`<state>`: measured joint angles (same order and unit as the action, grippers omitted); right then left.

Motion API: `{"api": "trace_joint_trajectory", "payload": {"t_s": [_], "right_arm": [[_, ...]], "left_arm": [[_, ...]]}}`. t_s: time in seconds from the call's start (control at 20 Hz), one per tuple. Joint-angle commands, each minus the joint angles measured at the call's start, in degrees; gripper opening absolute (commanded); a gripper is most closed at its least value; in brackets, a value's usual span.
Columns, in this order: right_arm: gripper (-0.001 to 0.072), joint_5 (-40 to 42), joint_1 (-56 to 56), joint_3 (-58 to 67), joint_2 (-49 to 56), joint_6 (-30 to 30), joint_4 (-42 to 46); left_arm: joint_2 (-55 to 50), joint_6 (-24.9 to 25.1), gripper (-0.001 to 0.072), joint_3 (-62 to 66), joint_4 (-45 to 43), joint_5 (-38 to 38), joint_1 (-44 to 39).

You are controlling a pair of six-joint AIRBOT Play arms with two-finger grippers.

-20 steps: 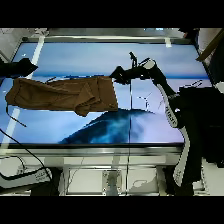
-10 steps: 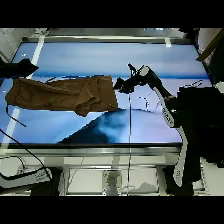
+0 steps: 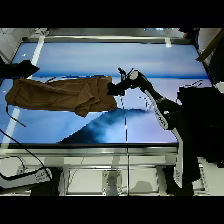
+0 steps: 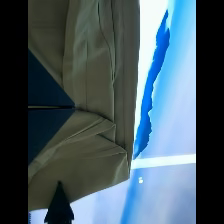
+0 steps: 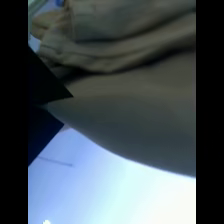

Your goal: Fold the clothes and pants, and hang the long-sleeved shirts on hangers.

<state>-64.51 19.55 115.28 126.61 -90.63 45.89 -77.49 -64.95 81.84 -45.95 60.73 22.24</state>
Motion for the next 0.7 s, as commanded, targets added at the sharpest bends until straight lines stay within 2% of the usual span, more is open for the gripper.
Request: {"api": "trace_joint_trajectory", "payload": {"t_s": [0.0, 0.2, 0.4, 0.5, 0.65], "right_arm": [[0.0013, -9.6, -0.8, 2.1, -2.7, 0.2, 3.3], [0.0013, -26.6, -5.2, 2.1, -13.4, 0.7, 15.1], [0.0012, -41.2, -12.3, 2.0, -26.5, 1.3, 16.1], [0.0012, -40.5, -15.1, 2.0, -31.3, 1.6, 15.5], [0.0012, -34.3, -16.8, 2.0, -32.6, 2.2, 15.6]], "left_arm": [[1.2, -0.2, 0.0020, 0.0, -3.9, 1.3, 0.0], [6.6, -0.2, 0.0020, 0.0, -10.1, 7.6, 0.0], [12.3, -0.2, 0.0021, 0.0, -10.6, 12.9, -0.8], [12.7, -0.2, 0.0021, -0.2, -10.6, 13.0, -3.0], [10.0, -0.2, 0.0021, -1.3, -10.6, 12.3, -10.3]]}}
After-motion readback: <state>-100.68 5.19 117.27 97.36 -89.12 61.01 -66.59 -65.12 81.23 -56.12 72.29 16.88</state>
